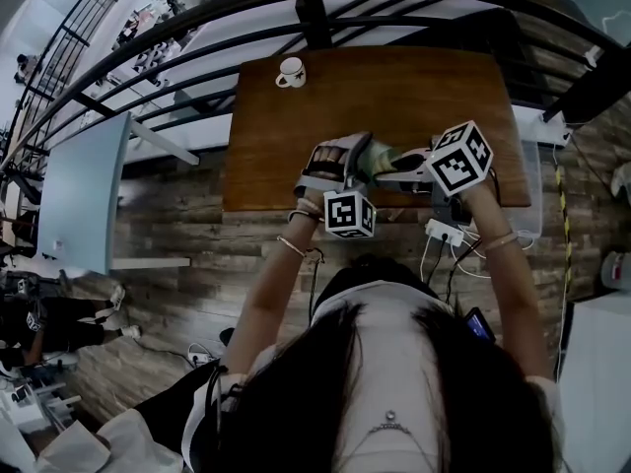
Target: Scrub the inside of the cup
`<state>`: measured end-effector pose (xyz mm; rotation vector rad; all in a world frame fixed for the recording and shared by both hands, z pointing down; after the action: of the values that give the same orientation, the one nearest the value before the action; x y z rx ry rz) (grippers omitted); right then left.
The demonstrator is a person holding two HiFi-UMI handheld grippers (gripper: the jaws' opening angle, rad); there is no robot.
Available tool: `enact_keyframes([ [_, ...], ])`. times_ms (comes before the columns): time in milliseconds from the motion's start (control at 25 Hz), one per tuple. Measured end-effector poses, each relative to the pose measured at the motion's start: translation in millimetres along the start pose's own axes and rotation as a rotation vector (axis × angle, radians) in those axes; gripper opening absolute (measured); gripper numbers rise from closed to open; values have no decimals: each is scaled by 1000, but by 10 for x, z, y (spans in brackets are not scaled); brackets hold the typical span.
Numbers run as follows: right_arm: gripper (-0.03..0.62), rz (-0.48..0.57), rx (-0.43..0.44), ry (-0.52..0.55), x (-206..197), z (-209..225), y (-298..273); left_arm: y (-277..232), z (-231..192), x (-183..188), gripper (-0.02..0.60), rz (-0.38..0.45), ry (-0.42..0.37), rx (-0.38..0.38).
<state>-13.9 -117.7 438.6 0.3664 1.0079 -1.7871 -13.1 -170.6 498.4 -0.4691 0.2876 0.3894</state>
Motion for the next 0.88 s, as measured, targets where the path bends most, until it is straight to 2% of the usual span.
enact_keyframes([
  [200, 81, -222, -62, 201, -103, -112, -55, 8, 18, 34, 342, 7, -46, -30],
  [400, 81, -395, -116, 337, -189, -131, -103, 42, 57, 24, 342, 12, -53, -54],
  [680, 81, -676, -266, 539, -366, 8, -88, 59, 168, 66, 342, 26, -46, -87],
  [800, 81, -744, -316, 580, -381, 59, -59, 53, 182, 65, 342, 25, -51, -91],
  [880, 81, -741, -314, 577, -382, 70, -66, 45, 184, 58, 342, 22, -48, -89],
])
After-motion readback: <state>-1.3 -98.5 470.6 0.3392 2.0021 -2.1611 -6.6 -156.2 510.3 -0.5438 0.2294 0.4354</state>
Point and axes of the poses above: the fingertips, and each gripper's own axes: y backward along the fingers, z to its right, x out of its top, the point moved 2 cm from there along y, backward along the fingers, and after that the axes turned 2 degrees about -z, right-handed, at the moved point
